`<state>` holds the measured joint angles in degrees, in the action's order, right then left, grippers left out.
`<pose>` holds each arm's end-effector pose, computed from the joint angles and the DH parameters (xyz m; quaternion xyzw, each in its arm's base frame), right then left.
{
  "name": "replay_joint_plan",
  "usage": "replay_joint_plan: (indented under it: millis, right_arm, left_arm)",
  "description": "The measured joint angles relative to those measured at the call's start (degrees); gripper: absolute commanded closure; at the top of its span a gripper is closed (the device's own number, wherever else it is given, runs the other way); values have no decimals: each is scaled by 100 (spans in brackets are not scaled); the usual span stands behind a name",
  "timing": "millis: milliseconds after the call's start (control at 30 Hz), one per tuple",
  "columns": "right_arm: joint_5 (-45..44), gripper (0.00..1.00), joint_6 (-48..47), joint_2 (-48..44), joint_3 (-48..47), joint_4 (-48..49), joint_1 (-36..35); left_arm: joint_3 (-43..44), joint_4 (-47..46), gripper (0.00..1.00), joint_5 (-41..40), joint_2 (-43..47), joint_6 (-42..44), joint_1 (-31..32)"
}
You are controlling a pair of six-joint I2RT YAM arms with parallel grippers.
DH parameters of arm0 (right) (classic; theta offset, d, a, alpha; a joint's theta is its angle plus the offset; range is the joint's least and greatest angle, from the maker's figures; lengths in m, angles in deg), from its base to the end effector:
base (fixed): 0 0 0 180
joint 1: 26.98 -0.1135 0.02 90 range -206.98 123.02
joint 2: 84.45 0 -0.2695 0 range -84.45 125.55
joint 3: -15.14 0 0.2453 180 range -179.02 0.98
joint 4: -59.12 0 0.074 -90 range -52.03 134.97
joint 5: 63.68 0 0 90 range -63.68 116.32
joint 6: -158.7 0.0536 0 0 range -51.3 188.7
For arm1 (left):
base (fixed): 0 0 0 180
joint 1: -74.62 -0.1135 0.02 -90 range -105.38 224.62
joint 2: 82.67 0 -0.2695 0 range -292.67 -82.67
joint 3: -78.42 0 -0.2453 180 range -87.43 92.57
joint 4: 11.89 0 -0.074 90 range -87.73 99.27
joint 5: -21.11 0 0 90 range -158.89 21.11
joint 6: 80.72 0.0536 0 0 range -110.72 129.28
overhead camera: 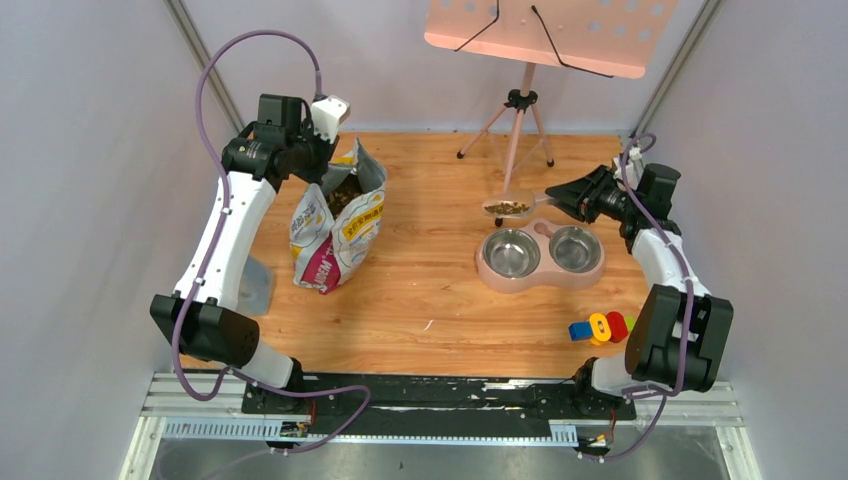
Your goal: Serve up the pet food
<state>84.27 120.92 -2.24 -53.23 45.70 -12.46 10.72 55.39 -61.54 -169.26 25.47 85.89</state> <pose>0.3141 -0.0344 0.2749 0.2003 0.7625 0.5386 0.2973 0.3126 -0.0693 0.4046 0.2416 0.8779 -0.0408 0.4115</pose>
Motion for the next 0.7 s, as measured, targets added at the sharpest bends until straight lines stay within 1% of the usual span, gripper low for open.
replay_joint_plan:
  millis: [300,600,700]
  right_arm:
    - [59,100,-894,-203,31,-890,107]
    - [-192,100,-1904,-203,-105,-1679,111]
    - [-221,100,-2098,-203,-118,-1823,136]
  left_arm:
    - [0,-31,100,-72,0,-87,0]
    - [-17,-79,100,-256,35,-92,0]
    - [-66,-120,100,-293,83,-96,0]
